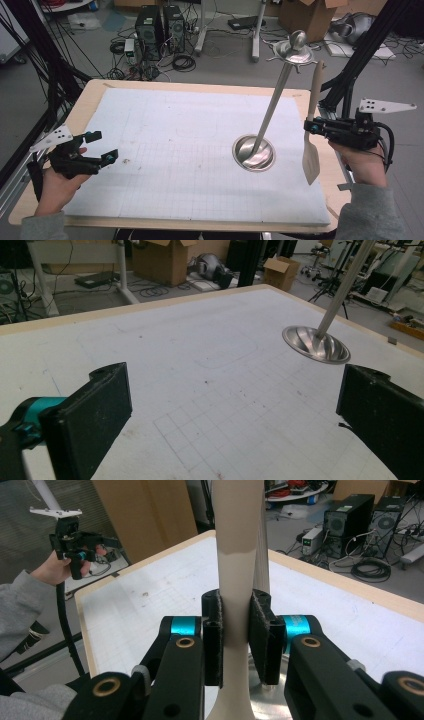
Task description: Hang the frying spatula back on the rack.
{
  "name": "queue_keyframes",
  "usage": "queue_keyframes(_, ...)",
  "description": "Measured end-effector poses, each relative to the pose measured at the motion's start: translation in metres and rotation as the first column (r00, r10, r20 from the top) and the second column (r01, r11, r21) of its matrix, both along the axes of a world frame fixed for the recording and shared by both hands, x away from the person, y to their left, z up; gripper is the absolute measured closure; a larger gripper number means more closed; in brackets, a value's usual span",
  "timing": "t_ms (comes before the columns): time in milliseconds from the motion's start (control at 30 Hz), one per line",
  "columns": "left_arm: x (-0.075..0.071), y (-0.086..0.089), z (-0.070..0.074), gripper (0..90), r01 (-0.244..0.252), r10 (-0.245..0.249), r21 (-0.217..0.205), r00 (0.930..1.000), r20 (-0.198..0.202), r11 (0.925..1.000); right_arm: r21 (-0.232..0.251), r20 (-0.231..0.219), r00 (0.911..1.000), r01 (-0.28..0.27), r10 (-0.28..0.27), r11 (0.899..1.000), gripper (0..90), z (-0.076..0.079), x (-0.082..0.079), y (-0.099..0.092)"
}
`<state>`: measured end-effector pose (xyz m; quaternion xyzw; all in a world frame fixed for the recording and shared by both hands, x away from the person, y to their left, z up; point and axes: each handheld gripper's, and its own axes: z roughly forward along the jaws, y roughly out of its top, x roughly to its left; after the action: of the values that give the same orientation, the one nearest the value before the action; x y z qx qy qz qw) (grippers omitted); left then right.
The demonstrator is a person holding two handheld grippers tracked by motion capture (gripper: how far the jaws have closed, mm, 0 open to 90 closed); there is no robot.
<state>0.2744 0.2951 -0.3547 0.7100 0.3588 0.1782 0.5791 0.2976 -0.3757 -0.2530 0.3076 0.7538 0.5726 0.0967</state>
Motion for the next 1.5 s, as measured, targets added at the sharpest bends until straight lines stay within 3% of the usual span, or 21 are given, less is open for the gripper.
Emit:
queue_keyframes(300, 0.000, 0.001, -0.001, 1.8, -0.003, 0.003, 0.003, 1.0000, -0.002, 1.0000, -0.016, 0.008, 0.9999, 0.013, -0.012, 1.000, 78.0, -0.002, 0.005, 0.006)
queue_keyframes(867, 0.000, 0.002, -0.001, 1.8, -0.009, 0.009, 0.004, 0.9999, -0.007, 1.0000, 0.028, 0.004, 1.0000, -0.006, 0.006, 1.000, 77.3, -0.009, 0.012, 0.012)
queue_keyframes(1033, 0.000, 0.003, -0.002, 1.8, -0.012, 0.012, 0.005, 0.9999, -0.010, 0.9999, 0.029, 0.015, 0.9998, 0.015, -0.015, 0.999, 75.9, -0.010, 0.010, 0.012)
queue_keyframes(1367, -0.001, 0.005, 0.001, 1.8, -0.016, 0.016, 0.000, 0.9999, -0.003, 0.9999, 0.093, 0.061, 0.9955, 0.067, -0.073, 0.993, 55.5, -0.010, -0.002, 0.003)
queue_keyframes(1500, -0.002, 0.003, 0.003, 1.8, -0.006, 0.006, 0.000, 0.9999, 0.016, 1.0000, 0.093, 0.090, 0.9907, 0.093, -0.102, 0.991, 44.0, -0.012, -0.009, 0.003)
